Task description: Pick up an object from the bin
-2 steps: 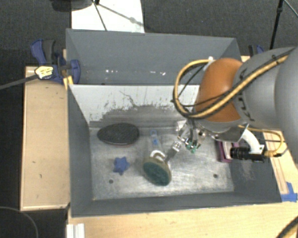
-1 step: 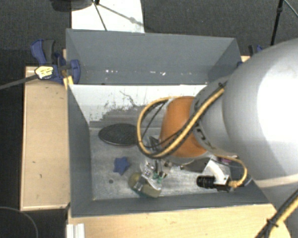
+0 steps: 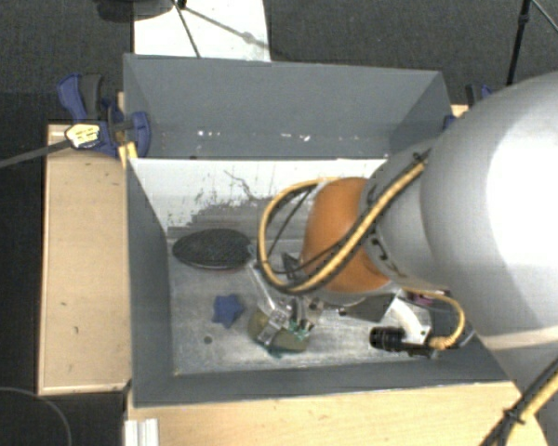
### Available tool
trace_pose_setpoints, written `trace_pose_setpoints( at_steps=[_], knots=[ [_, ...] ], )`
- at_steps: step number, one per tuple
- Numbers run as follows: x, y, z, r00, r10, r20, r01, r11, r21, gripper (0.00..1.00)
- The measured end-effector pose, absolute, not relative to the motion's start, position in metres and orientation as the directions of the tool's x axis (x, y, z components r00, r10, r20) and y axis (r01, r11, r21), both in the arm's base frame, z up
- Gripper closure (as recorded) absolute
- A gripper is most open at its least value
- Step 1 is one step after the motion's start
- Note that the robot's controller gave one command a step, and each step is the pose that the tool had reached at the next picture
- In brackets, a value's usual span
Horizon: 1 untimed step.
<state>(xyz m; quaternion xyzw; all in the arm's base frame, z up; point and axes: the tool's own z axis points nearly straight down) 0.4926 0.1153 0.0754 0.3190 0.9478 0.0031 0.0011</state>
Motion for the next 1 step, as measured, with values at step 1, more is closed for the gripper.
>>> trace_pose_setpoints(
  at_steps=[1],
  knots=[
    [0.5125,0.1071,0.2258,-0.818,0.576,-0.007,0.576,0.818,0.006,1.0]
  ],
)
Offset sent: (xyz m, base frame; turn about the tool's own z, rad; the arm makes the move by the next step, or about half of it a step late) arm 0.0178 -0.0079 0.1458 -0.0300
